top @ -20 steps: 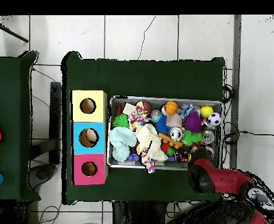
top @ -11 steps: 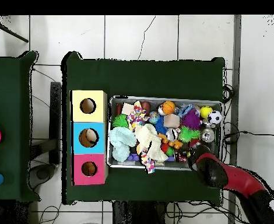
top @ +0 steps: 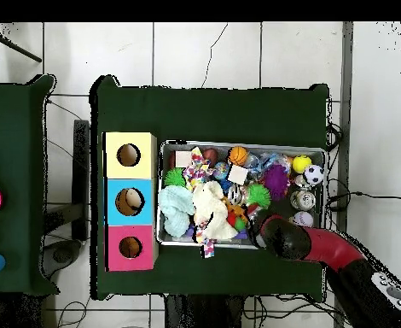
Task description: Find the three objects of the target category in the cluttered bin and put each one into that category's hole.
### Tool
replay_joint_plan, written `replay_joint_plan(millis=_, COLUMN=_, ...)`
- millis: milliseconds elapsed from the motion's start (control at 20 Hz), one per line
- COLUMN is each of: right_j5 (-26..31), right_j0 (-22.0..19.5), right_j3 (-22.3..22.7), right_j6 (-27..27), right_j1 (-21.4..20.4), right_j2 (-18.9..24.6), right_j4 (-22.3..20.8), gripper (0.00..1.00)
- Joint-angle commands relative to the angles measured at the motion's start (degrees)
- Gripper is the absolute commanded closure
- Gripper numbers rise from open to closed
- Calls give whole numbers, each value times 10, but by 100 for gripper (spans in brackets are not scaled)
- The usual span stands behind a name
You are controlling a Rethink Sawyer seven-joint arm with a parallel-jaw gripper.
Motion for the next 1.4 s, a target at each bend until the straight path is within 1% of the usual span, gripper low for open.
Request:
replay_joint_plan(millis=50, right_j5=36, right_j0=91, right_j3=54, right_j6=27, right_j1=-19, right_j2=-3, right_j4=11, gripper=0)
replay_joint_plan(millis=100, right_j5=30, right_j0=93, right_j3=54, right_j6=29, right_j1=-18, right_j2=-7, right_j4=12, gripper=0)
replay_joint_plan(millis=150, right_j5=29, right_j0=99, right_j3=62, right_j6=34, right_j1=-29, right_j2=-10, right_j4=18, gripper=0)
replay_joint_plan(millis=300, right_j5=33, right_j0=121, right_j3=62, right_j6=42, right_j1=-50, right_j2=-37, right_j4=21, gripper=0)
replay_joint_plan(millis=350, right_j5=46, right_j0=142, right_j3=56, right_j6=48, right_j1=-71, right_j2=-63, right_j4=16, gripper=0)
replay_joint_plan(millis=450, right_j5=63, right_j0=191, right_j3=24, right_j6=53, right_j1=-91, right_j2=-127, right_j4=-13, gripper=0)
replay_joint_plan(millis=500, right_j5=62, right_j0=208, right_j3=10, right_j6=54, right_j1=-94, right_j2=-150, right_j4=-26, gripper=0)
replay_joint_plan(millis=550, right_j5=61, right_j0=240, right_j3=-20, right_j6=58, right_j1=-97, right_j2=-192, right_j4=-53, gripper=0)
replay_joint_plan(millis=650, right_j5=58, right_j0=271, right_j3=-52, right_j6=54, right_j1=-94, right_j2=-229, right_j4=-77, gripper=0)
replay_joint_plan(millis=800, right_j5=47, right_j0=297, right_j3=-78, right_j6=47, right_j1=-85, right_j2=-264, right_j4=-91, gripper=0)
replay_joint_plan(millis=900, right_j5=46, right_j0=300, right_j3=-86, right_j6=35, right_j1=-83, right_j2=-270, right_j4=-88, gripper=0)
replay_joint_plan(millis=1000, right_j5=44, right_j0=282, right_j3=-80, right_j6=18, right_j1=-81, right_j2=-249, right_j4=-69, gripper=0)
replay_joint_plan(millis=1050, right_j5=66, right_j0=264, right_j3=-63, right_j6=8, right_j1=-84, right_j2=-229, right_j4=-38, gripper=0)
replay_joint_plan(millis=1100, right_j5=73, right_j0=256, right_j3=-52, right_j6=3, right_j1=-89, right_j2=-218, right_j4=-24, gripper=0)
replay_joint_plan(millis=1150, right_j5=97, right_j0=243, right_j3=-31, right_j6=-6, right_j1=-106, right_j2=-200, right_j4=0, gripper=0)
replay_joint_plan(millis=1300, right_j5=135, right_j0=228, right_j3=0, right_j6=-27, right_j1=-148, right_j2=-171, right_j4=38, gripper=0)
replay_joint_plan(millis=1350, right_j5=148, right_j0=215, right_j3=20, right_j6=-34, right_j1=-167, right_j2=-152, right_j4=58, gripper=0)
replay_joint_plan(millis=1400, right_j5=156, right_j0=210, right_j3=27, right_j6=-38, right_j1=-177, right_j2=-144, right_j4=68, gripper=0)
